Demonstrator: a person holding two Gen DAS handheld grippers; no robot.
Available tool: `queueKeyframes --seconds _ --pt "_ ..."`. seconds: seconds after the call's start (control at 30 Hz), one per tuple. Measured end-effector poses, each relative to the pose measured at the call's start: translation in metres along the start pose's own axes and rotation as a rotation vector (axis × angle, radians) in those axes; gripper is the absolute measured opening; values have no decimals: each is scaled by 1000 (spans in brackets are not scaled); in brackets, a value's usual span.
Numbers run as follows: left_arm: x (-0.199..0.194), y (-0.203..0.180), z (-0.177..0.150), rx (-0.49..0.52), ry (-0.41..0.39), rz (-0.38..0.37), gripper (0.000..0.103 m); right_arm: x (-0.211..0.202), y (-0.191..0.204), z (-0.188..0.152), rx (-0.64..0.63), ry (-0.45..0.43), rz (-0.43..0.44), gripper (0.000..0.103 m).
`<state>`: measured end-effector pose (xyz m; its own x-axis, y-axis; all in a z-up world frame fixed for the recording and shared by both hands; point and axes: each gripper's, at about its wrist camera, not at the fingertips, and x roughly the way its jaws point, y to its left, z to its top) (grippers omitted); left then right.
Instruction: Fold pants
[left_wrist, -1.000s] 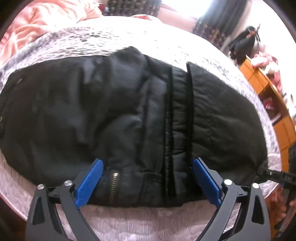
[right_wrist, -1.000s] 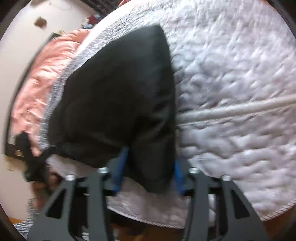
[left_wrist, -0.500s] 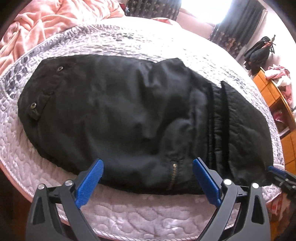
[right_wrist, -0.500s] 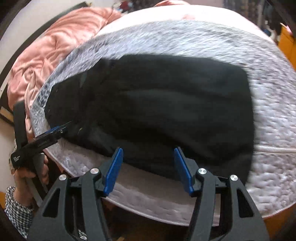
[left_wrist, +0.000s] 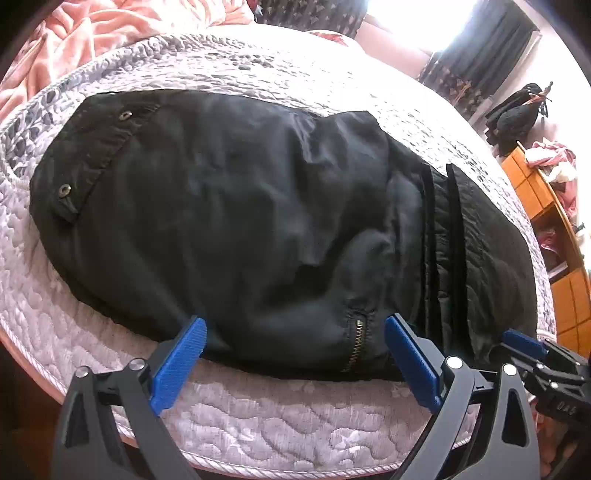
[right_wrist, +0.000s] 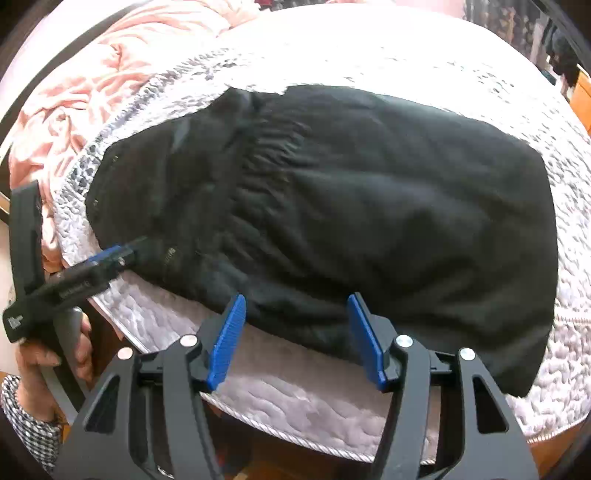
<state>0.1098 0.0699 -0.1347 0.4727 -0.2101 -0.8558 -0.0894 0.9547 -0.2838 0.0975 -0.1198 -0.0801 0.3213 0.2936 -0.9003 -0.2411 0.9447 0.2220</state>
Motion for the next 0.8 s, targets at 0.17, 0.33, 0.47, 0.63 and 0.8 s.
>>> queueKeyframes --seconds 0.17,0.33,0.47,0.63,0.8 --pt "15 4 -5 14 22 16 97 31 8 7 -20 55 -49 61" --pt "11 -2 -8 41 19 22 97 22 1 8 -2 46 -8 61" --pt "-17 20 0 -22 -47 -30 96 -8 -9 5 33 -21 23 66" --pt "-49 108 14 -300 -135 -77 95 -23 -33 2 91 -47 13 68" --pt "-37 192 16 -574 -112 -136 84 -7 -48 -3 120 -15 -2 68"
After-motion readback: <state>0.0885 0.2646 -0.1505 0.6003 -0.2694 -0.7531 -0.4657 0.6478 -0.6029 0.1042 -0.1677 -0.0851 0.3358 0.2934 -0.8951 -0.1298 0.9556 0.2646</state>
